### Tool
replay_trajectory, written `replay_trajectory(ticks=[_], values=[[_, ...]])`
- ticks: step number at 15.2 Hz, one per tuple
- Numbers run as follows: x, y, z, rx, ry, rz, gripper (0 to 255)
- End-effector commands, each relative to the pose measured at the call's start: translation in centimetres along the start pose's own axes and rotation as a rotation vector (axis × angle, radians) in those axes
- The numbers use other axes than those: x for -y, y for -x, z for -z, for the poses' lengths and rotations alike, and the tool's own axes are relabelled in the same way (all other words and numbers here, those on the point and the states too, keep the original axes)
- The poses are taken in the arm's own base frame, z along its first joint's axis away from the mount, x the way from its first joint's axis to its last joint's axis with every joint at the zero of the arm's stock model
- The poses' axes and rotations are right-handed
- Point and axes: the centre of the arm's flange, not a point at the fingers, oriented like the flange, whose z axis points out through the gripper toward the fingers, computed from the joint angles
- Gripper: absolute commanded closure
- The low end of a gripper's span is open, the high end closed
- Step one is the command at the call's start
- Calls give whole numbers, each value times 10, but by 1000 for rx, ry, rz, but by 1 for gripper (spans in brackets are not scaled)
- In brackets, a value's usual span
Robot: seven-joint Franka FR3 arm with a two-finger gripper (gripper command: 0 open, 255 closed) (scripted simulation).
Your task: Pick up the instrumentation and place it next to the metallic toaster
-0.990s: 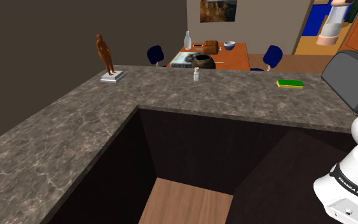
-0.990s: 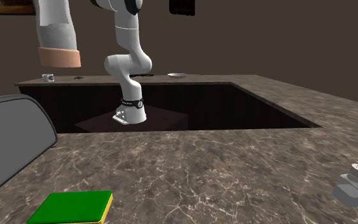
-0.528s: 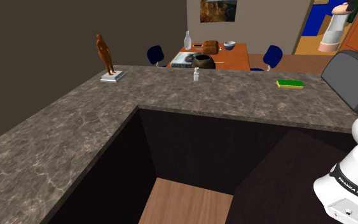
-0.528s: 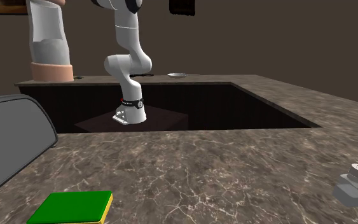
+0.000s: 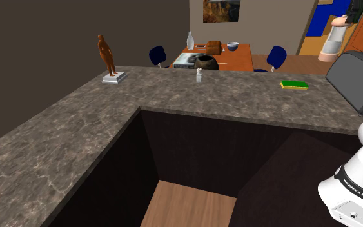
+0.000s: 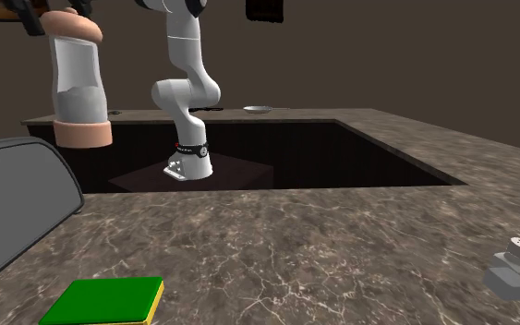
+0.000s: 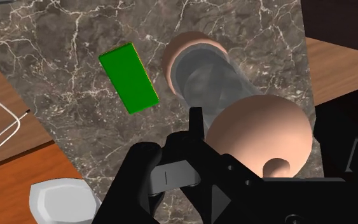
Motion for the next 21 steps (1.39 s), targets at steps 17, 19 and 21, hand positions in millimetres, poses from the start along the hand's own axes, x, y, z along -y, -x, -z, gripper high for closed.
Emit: replay_trajectory(ticks=[17,19,21], values=[[-17,3,-93,0,1,0,255],[-19,4,-103,0,1,0,255],[-20,4,-114,0,1,0,255]])
